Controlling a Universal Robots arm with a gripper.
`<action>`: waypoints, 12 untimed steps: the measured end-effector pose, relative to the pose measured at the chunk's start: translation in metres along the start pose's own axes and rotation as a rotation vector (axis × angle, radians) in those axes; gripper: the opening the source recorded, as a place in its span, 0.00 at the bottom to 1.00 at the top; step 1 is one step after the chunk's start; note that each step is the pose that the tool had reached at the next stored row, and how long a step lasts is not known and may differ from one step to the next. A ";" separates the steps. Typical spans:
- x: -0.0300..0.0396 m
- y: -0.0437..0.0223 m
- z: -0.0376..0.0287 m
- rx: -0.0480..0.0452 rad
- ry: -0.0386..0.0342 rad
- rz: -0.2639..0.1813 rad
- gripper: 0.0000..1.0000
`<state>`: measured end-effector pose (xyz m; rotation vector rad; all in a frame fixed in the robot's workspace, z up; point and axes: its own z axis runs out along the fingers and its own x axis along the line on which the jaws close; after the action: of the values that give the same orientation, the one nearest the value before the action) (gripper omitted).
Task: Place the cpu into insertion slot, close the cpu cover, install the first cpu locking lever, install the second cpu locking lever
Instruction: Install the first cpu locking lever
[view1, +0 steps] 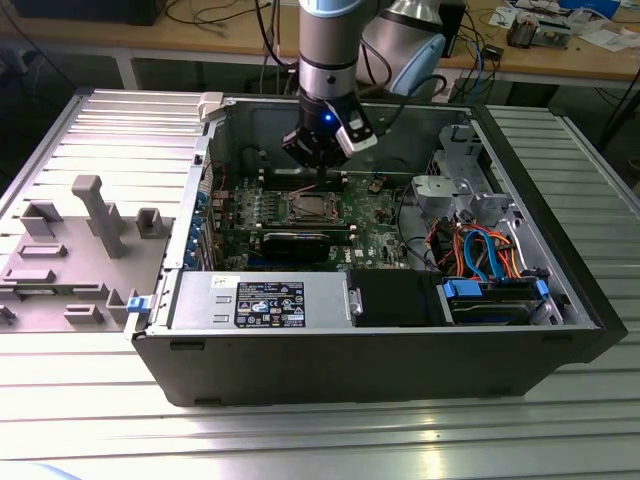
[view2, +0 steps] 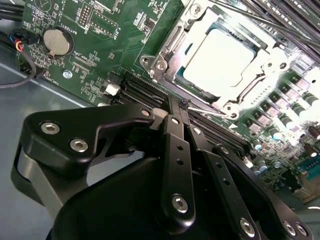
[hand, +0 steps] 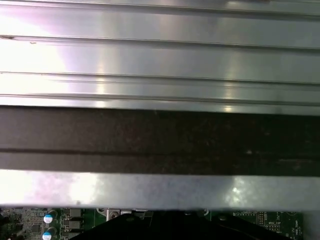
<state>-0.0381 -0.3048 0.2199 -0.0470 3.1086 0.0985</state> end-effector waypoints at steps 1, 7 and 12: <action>-0.0005 -0.0001 0.0016 -0.0001 0.0000 0.000 0.11; -0.0042 -0.0008 0.0120 0.0001 0.0000 0.000 0.11; -0.0055 -0.0012 0.0168 0.0002 0.0001 0.001 0.11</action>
<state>-0.0321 -0.3048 0.2032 -0.0461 3.1087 0.0983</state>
